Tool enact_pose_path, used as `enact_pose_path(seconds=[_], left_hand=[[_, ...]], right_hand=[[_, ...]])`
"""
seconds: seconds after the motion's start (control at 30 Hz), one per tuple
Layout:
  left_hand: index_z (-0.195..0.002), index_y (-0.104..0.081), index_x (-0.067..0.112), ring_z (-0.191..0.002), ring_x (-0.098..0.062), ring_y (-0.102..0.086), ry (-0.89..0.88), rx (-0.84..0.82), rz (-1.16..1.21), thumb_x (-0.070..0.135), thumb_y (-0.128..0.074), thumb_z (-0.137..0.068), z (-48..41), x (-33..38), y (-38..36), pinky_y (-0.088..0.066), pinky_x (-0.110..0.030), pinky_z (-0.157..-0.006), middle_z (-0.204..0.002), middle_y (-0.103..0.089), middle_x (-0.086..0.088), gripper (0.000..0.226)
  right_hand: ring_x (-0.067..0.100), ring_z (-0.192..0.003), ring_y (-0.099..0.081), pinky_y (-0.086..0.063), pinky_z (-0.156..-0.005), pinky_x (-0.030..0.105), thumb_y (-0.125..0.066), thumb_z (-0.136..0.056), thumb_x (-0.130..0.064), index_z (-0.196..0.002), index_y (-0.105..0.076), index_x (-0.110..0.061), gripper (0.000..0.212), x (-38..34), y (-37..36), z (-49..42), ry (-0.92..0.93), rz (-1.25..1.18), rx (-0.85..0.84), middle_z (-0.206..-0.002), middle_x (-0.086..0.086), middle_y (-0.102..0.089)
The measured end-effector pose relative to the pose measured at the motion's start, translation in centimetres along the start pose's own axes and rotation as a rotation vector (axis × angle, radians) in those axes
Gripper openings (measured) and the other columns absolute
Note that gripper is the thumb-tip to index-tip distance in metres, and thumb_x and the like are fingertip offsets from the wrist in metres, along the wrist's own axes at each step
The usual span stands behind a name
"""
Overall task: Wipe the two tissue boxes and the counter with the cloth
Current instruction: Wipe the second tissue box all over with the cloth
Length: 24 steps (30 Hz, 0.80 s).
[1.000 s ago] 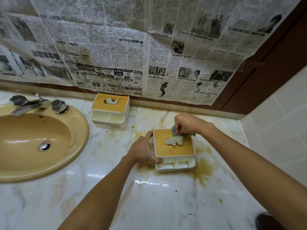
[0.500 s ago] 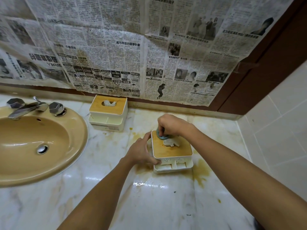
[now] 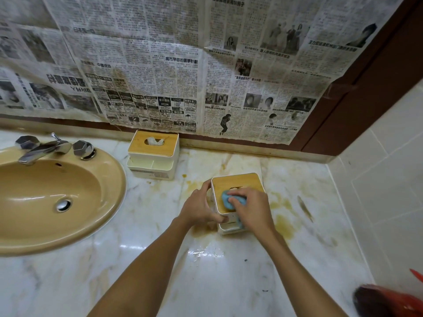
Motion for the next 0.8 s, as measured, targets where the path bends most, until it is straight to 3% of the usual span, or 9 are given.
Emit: enact_pose_path(seconds=[0.07, 0.17, 0.23, 0.5, 0.63, 0.73, 0.8], left_hand=[[-0.143, -0.033, 0.046, -0.088, -0.015, -0.064, -0.003, 0.001, 0.002, 0.051, -0.093, -0.039, 0.1, 0.2, 0.1, -0.058, -0.038, -0.075, -0.109, -0.067, 0.014, 0.120], [-0.144, -0.035, 0.043, -0.067, -0.007, -0.050, -0.018, 0.001, -0.001, 0.045, -0.088, -0.042, 0.2, 0.2, 0.0, -0.042, -0.026, -0.058, -0.081, -0.057, 0.017, 0.115], [-0.145, -0.035, 0.041, -0.065, -0.006, -0.048, -0.033, 0.006, 0.002, 0.042, -0.087, -0.044, 0.2, 0.2, 0.1, -0.038, -0.023, -0.057, -0.078, -0.054, 0.019, 0.114], [-0.144, -0.031, 0.046, -0.088, -0.017, -0.061, 0.013, 0.003, -0.039, 0.056, -0.090, -0.039, 0.2, 0.1, 0.3, -0.052, -0.032, -0.070, -0.106, -0.065, 0.012, 0.121], [-0.144, -0.030, 0.044, -0.090, -0.019, -0.064, 0.035, -0.031, -0.098, 0.061, -0.093, -0.035, 0.4, 0.6, 0.5, -0.058, -0.037, -0.075, -0.118, -0.066, 0.009, 0.127], [-0.154, -0.023, 0.034, -0.122, -0.023, -0.058, 0.041, -0.070, -0.209, 0.077, -0.090, -0.025, 0.6, 1.9, 1.1, -0.054, -0.045, -0.097, -0.139, -0.060, 0.003, 0.151], [-0.163, -0.007, 0.032, -0.144, -0.026, -0.042, 0.026, -0.066, -0.260, 0.085, -0.087, -0.021, 0.9, 3.0, 1.9, -0.043, -0.051, -0.112, -0.157, -0.045, -0.002, 0.171]], right_hand=[[0.015, -0.099, -0.070, -0.049, -0.089, 0.020, -0.073, -0.088, -0.013, -0.104, -0.081, -0.018, 0.019, 0.6, -1.2, 0.9, -0.004, -0.023, 0.043, -0.105, -0.001, -0.078], [0.016, -0.098, -0.070, -0.045, -0.086, 0.016, -0.069, -0.092, -0.011, -0.108, -0.080, -0.016, 0.020, 0.2, -2.7, 1.3, 0.028, 0.000, 0.108, -0.106, 0.000, -0.078], [0.018, -0.099, -0.069, -0.045, -0.087, 0.018, -0.066, -0.094, -0.009, -0.110, -0.079, -0.015, 0.021, -0.5, -3.1, 1.0, 0.056, 0.044, 0.146, -0.109, 0.001, -0.077], [0.021, -0.104, -0.069, -0.052, -0.094, 0.029, -0.065, -0.095, -0.011, -0.112, -0.078, -0.015, 0.022, 1.2, -2.5, 2.4, 0.083, 0.104, 0.165, -0.113, 0.003, -0.076], [0.002, -0.101, -0.068, -0.054, -0.094, 0.025, -0.071, -0.092, -0.016, -0.108, -0.080, -0.021, 0.019, 3.7, -0.6, 3.3, -0.026, -0.188, 0.137, -0.107, -0.009, -0.076], [-0.001, -0.095, -0.069, -0.057, -0.086, 0.023, -0.073, -0.091, -0.019, -0.105, -0.080, -0.026, 0.017, 6.4, 2.6, 4.3, -0.129, -0.378, 0.255, -0.101, -0.015, -0.076], [0.004, -0.095, -0.070, -0.058, -0.083, 0.027, -0.072, -0.092, -0.019, -0.106, -0.079, -0.026, 0.017, 8.8, 4.1, 5.1, -0.217, -0.511, 0.318, -0.101, -0.012, -0.076]])
Point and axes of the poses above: each hand's wrist, its own z-axis away from the middle knuckle, its own y-axis out of the back of the hand, x = y × z, the point moved 8 cm from there along -z, towards the middle knuckle
